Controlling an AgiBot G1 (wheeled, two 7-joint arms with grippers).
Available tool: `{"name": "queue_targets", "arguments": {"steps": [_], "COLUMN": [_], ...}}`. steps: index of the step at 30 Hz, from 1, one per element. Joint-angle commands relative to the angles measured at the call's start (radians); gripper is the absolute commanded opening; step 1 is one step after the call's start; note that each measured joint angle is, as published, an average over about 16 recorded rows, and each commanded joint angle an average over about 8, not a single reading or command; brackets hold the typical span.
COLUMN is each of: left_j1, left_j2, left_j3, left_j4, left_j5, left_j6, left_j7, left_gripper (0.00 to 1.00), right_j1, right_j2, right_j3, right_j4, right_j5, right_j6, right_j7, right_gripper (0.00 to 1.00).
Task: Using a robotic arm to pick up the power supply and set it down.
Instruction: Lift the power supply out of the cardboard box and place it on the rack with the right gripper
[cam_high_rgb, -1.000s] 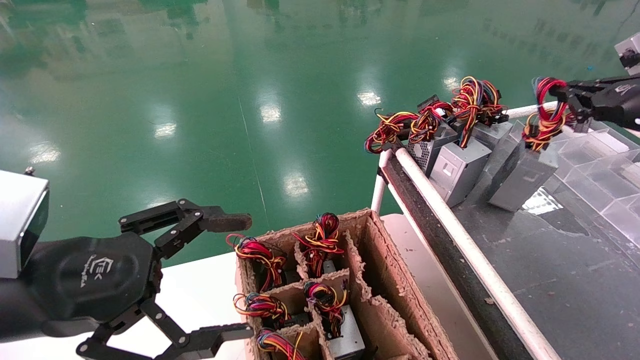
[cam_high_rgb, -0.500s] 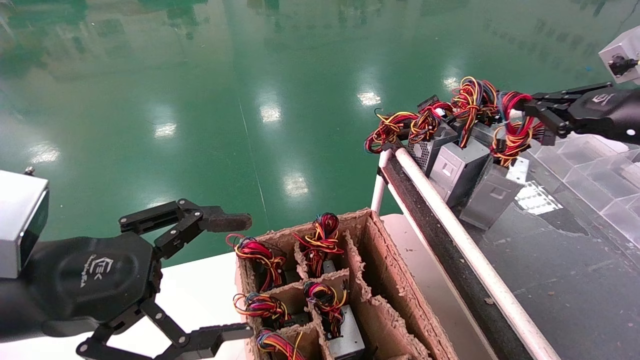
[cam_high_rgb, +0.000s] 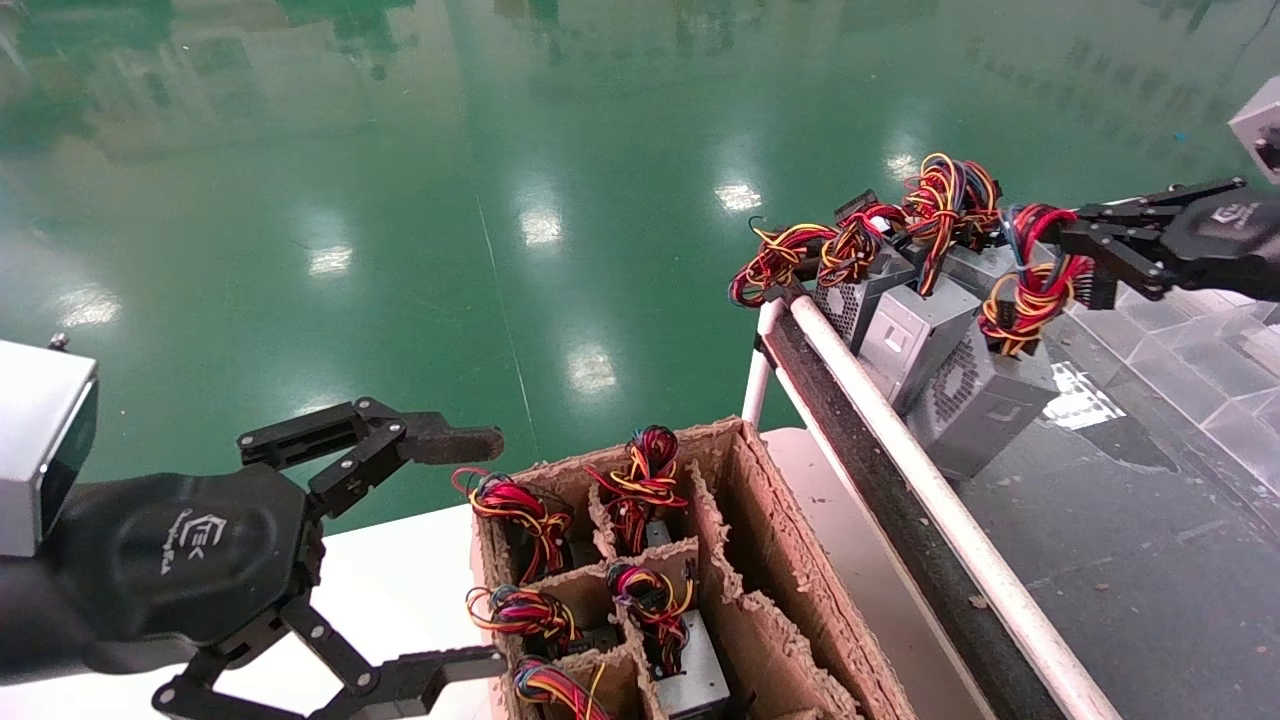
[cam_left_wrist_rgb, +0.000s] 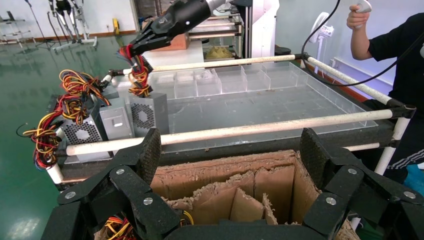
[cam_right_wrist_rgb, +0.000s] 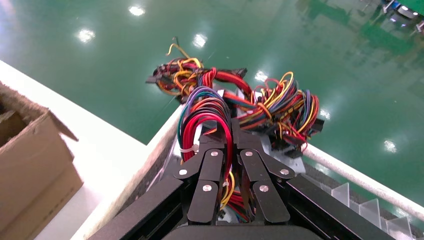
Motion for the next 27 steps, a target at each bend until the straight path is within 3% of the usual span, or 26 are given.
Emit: {"name": "queue_targets", "arguments": {"steps": [1, 13, 27], "left_j1": [0.0, 0.0, 0.0], "left_j2": [0.0, 0.0, 0.0], "left_j3": [0.0, 0.001, 0.001], "left_j4": [0.0, 0.0, 0.0], "left_j5": [0.0, 0.0, -0.001], "left_j6": [0.0, 0.0, 0.0], "left_j7": [0.0, 0.0, 0.001], "left_gripper": [1.0, 1.0, 1.0], "right_j1": [0.005, 0.02, -0.003], "right_j2": [0.012, 0.03, -0.056], "right_j3": [-0.005, -0.018, 0.005], "right_j4": [0.002, -0.001, -0.01], "right_j5": [-0.007, -0.025, 0.009], "right_j6": [-0.019, -0.101, -0.057], "right_j7": [-0.004, -0.01, -0.023], "right_gripper": [0.0, 0.0, 0.0]}}
